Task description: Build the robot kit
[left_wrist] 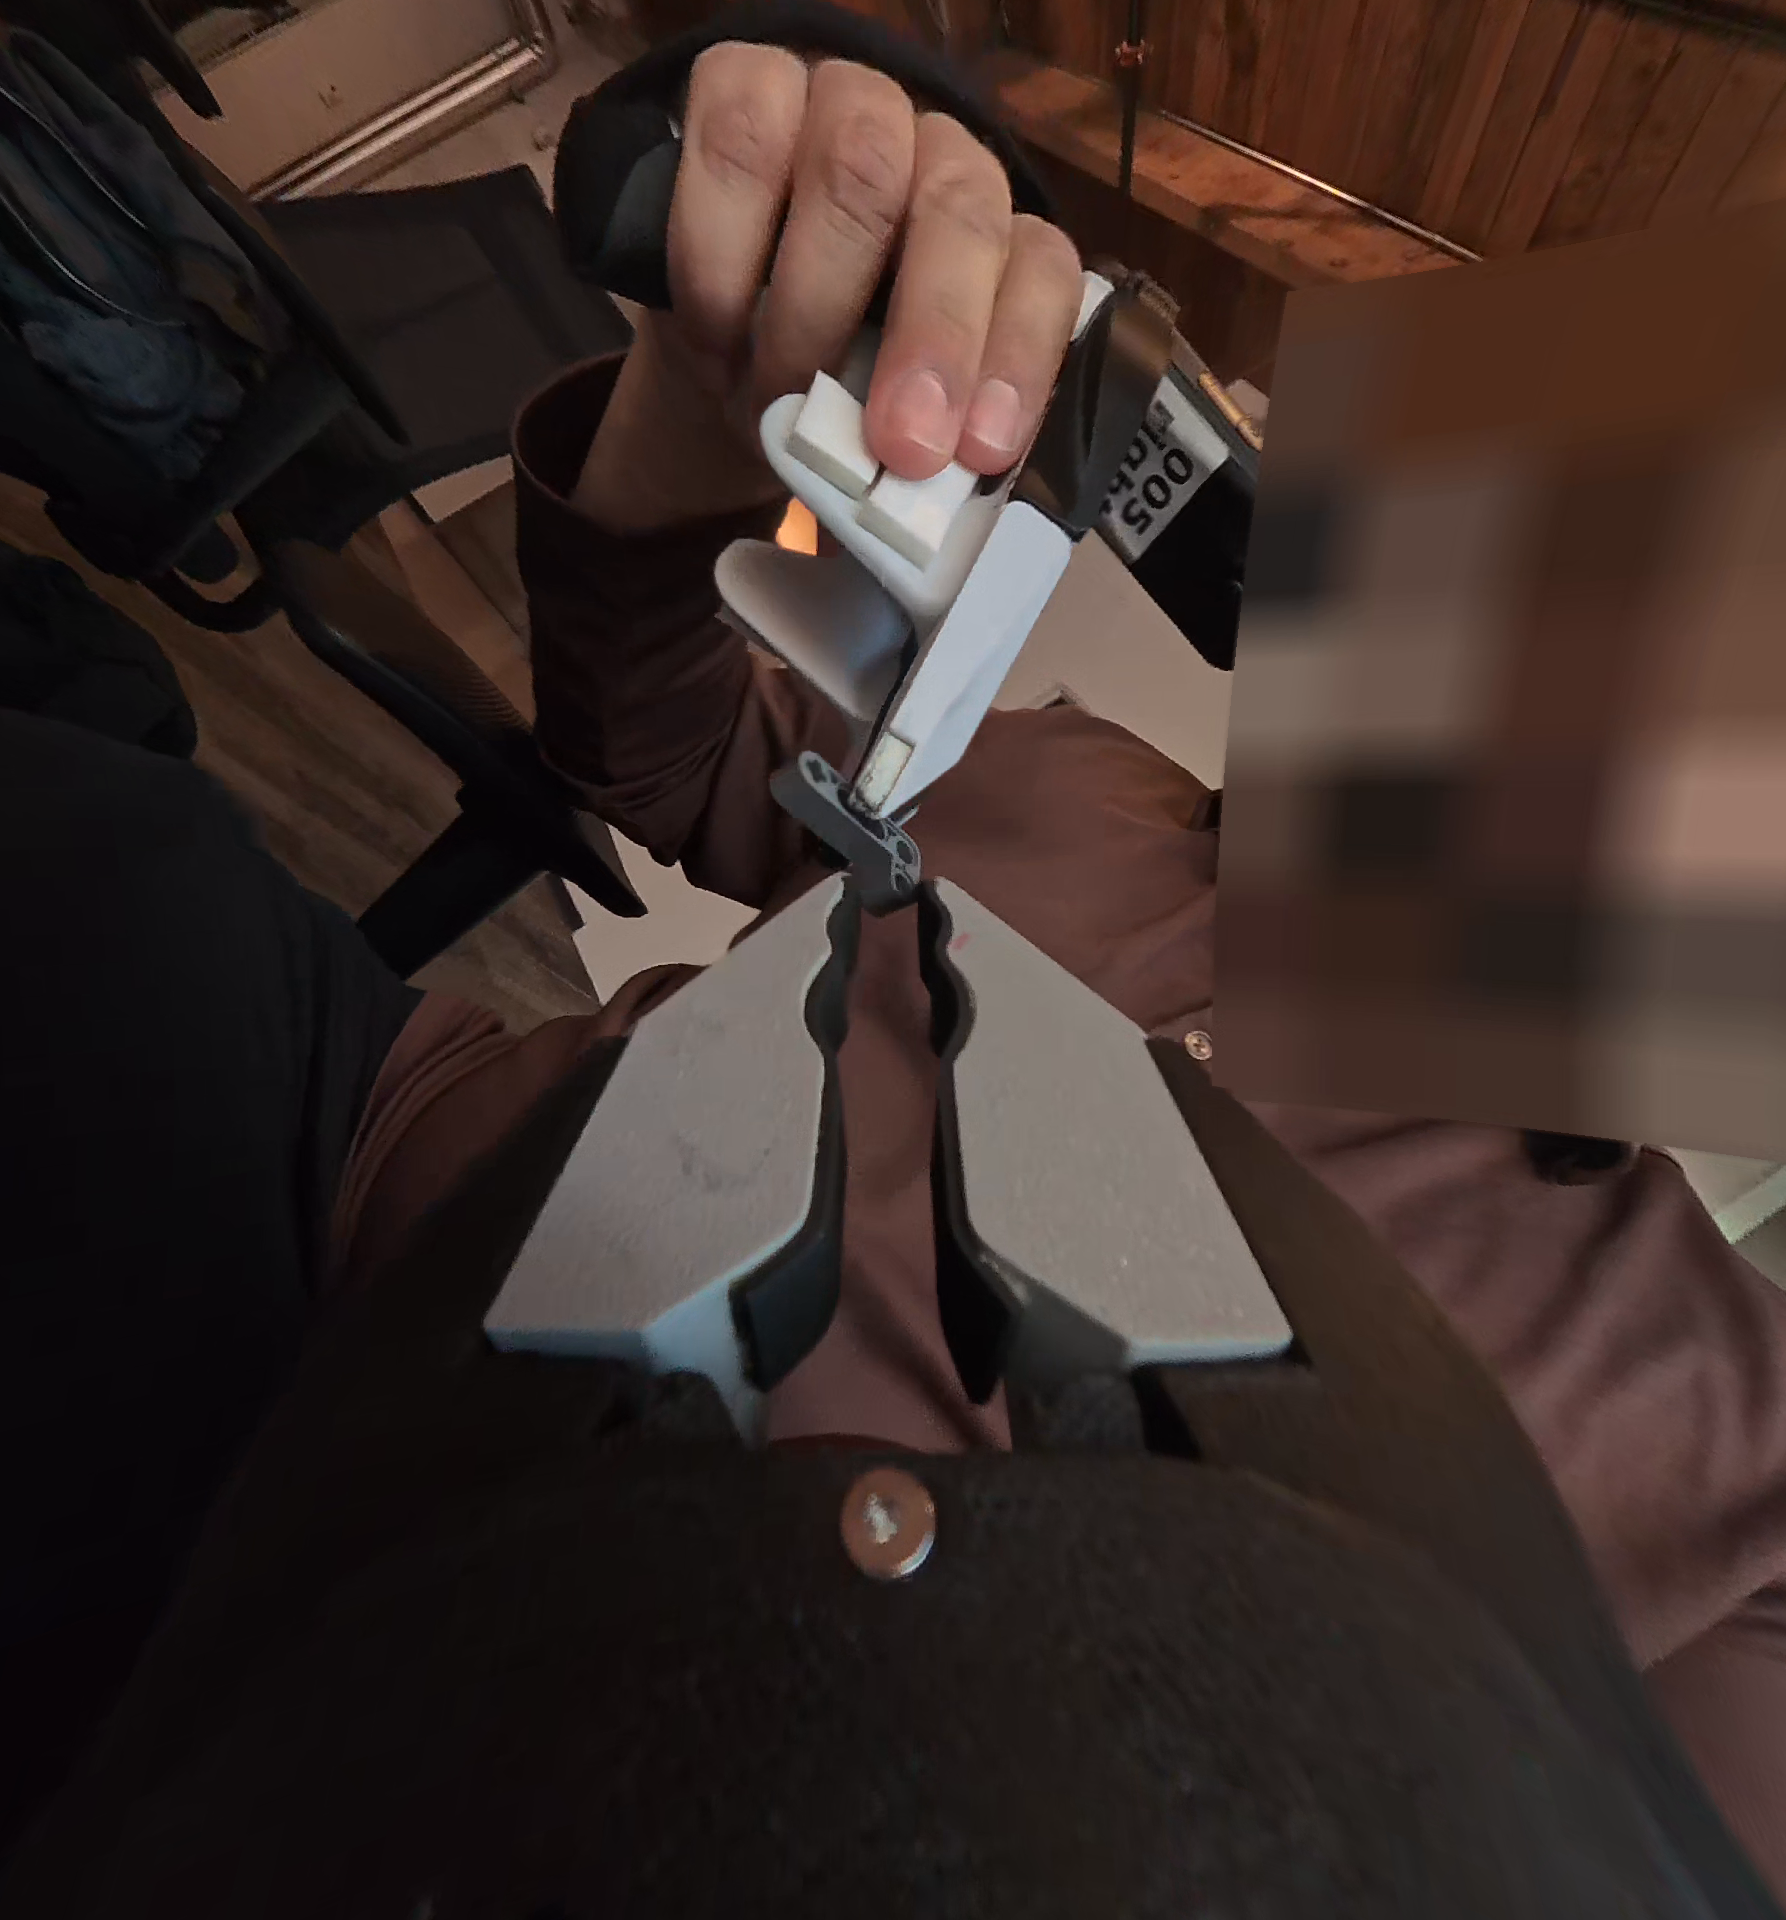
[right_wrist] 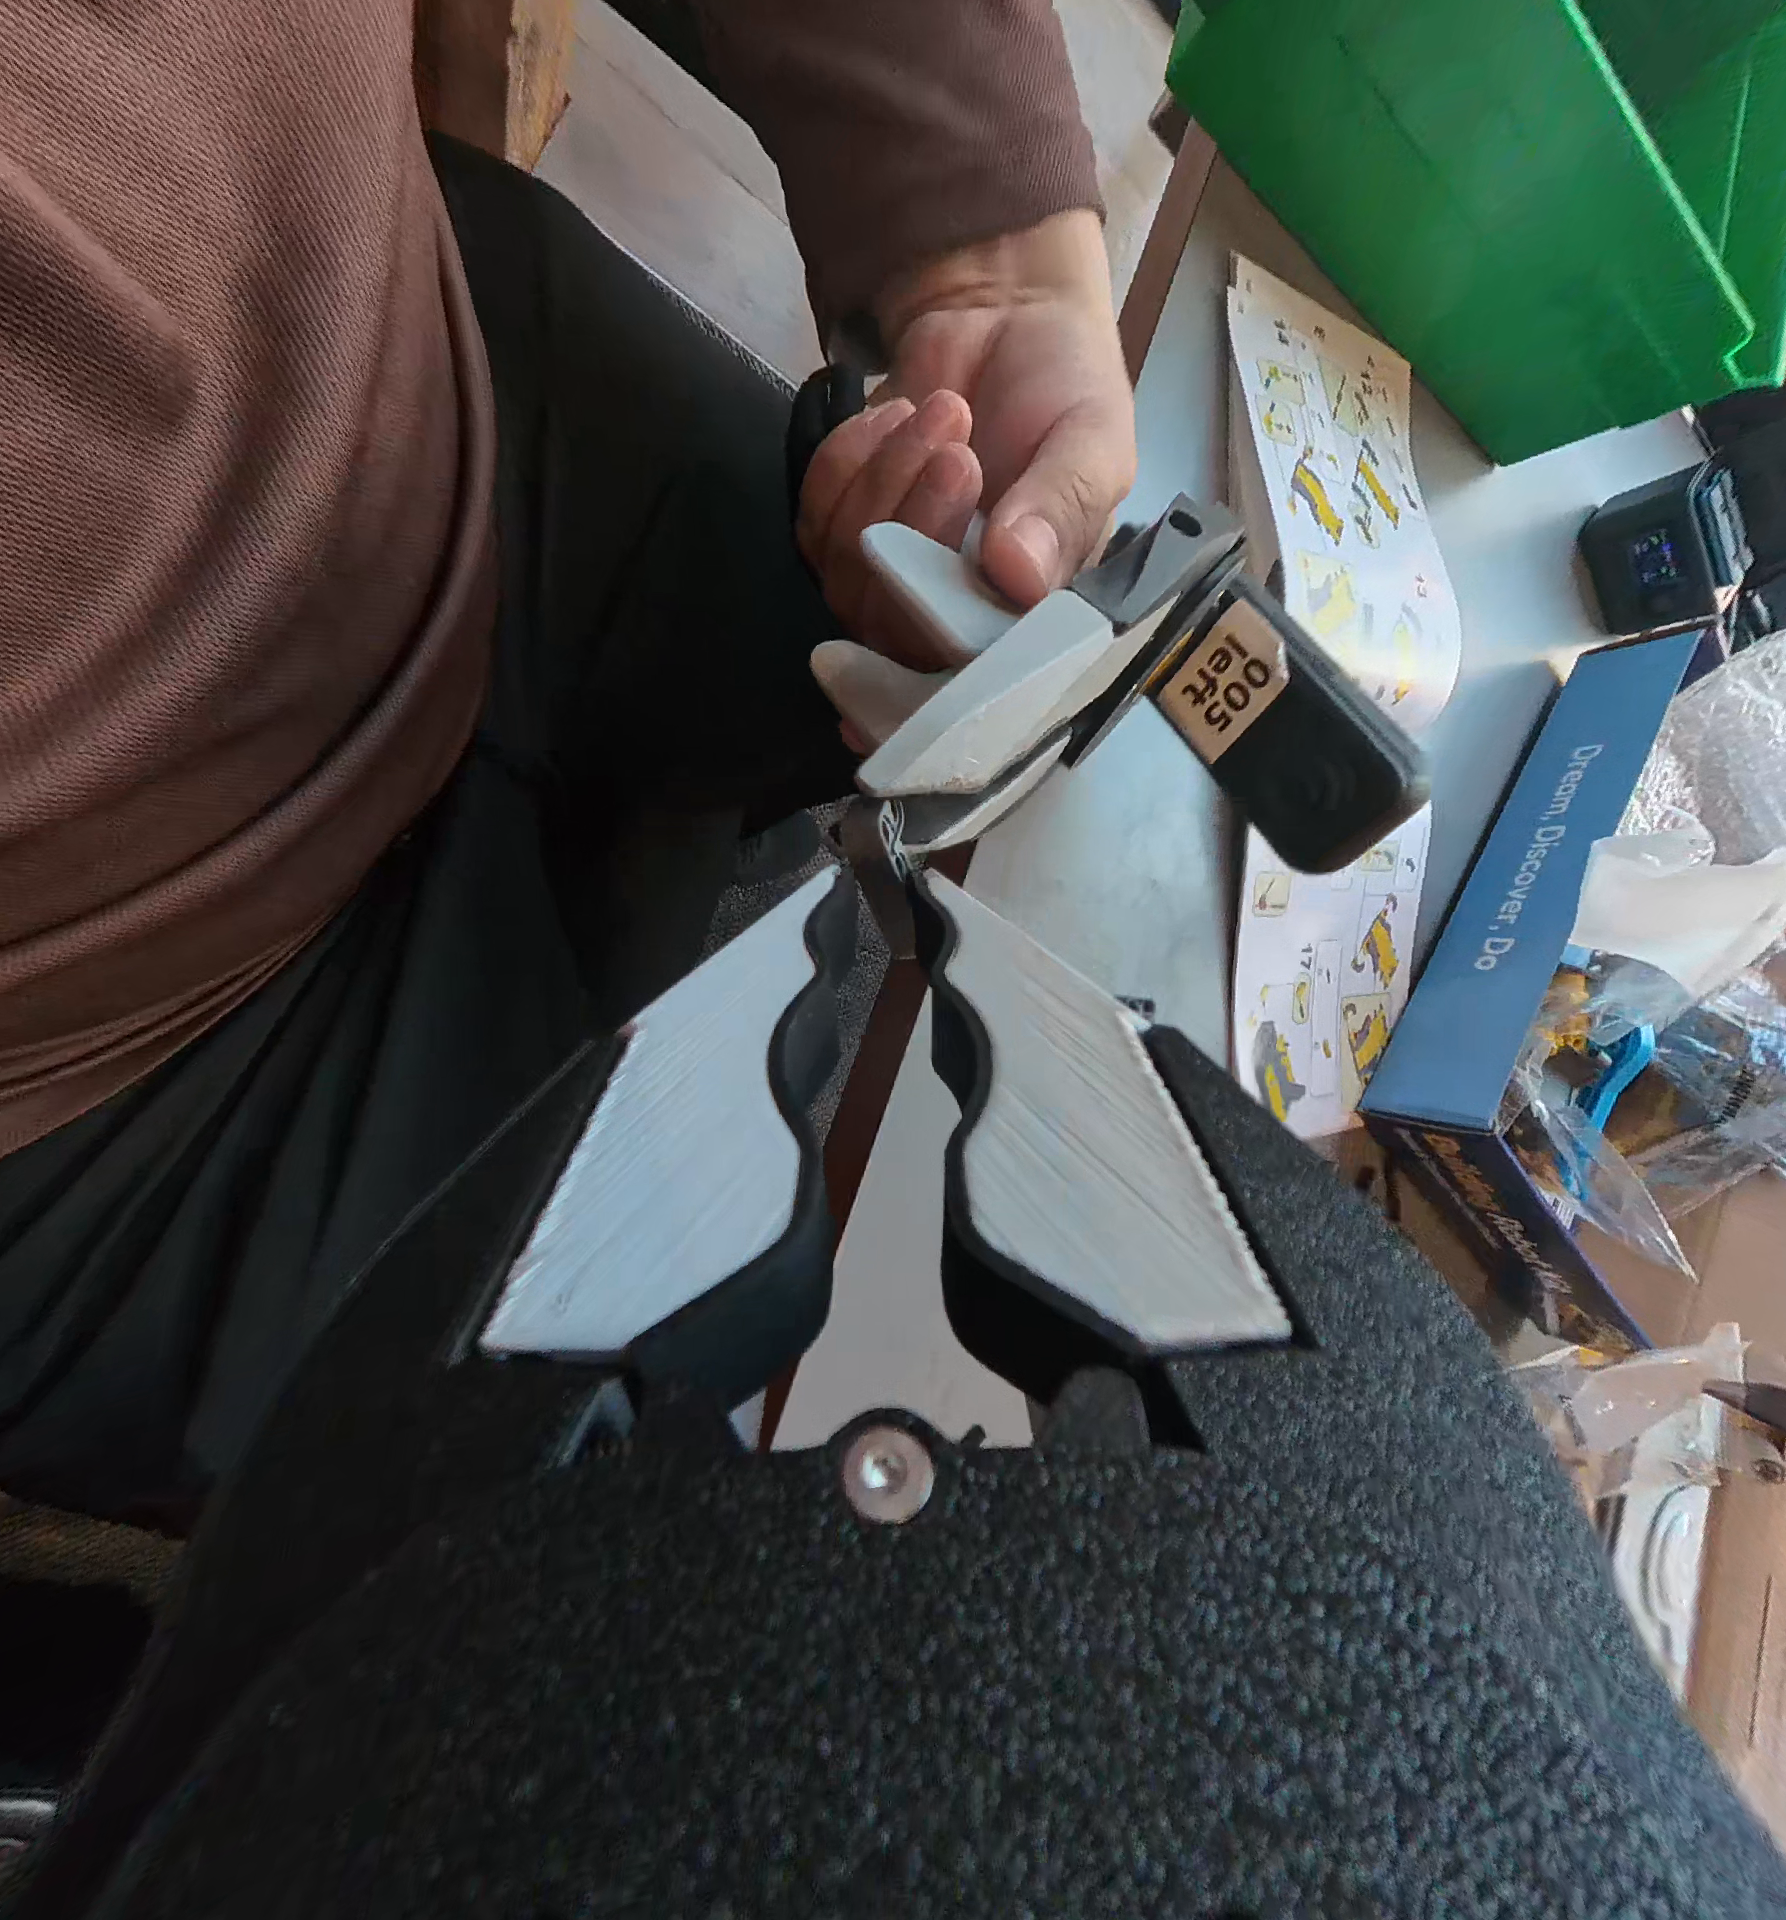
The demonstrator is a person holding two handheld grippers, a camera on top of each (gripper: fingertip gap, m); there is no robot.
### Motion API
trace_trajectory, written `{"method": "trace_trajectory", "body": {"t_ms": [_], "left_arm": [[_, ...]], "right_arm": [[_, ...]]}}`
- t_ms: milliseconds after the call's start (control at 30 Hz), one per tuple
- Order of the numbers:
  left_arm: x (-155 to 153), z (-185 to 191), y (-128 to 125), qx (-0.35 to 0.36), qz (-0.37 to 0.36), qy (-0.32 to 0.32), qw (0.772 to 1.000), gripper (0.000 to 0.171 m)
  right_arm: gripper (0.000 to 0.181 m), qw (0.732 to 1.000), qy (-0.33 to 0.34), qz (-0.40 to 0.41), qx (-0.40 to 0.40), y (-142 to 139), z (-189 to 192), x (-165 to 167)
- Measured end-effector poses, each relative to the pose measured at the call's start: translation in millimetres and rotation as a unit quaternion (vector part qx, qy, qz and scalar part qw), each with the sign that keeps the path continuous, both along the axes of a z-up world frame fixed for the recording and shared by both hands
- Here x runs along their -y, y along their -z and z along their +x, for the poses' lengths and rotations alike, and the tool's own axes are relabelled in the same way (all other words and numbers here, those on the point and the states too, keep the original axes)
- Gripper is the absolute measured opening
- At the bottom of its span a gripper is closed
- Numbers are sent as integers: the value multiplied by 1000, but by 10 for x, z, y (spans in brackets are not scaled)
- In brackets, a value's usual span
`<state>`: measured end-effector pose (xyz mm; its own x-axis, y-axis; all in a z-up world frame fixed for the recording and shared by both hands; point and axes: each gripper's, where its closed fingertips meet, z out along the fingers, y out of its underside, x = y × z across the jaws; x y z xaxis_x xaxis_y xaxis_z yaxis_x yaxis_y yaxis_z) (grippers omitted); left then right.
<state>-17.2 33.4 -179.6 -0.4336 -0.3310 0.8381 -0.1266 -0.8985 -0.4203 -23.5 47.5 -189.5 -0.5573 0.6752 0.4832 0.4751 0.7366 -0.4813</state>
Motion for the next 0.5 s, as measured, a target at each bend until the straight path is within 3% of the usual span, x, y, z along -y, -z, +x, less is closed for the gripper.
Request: {"method": "trace_trajectory", "body": {"t_ms": [167, 333, 400, 500], "left_arm": [[-111, 6, 245, -95, 53, -45, 993, 5], [-212, -38, 410, -198, 143, -93, 965, 7], [-344, -119, 600, -291, 208, -135, 924, 14], [-626, -321, 738, -401, 304, -214, 837, 16]], "right_arm": [[6, 998, 33, -20, 42, 185, 58, -142], [7, 996, 72, -36, 47, 346, 35, -362], [6, 995, 91, -27, 41, 390, 3, -471], [8, 991, 131, -3, 27, 455, -100, -650]]}}
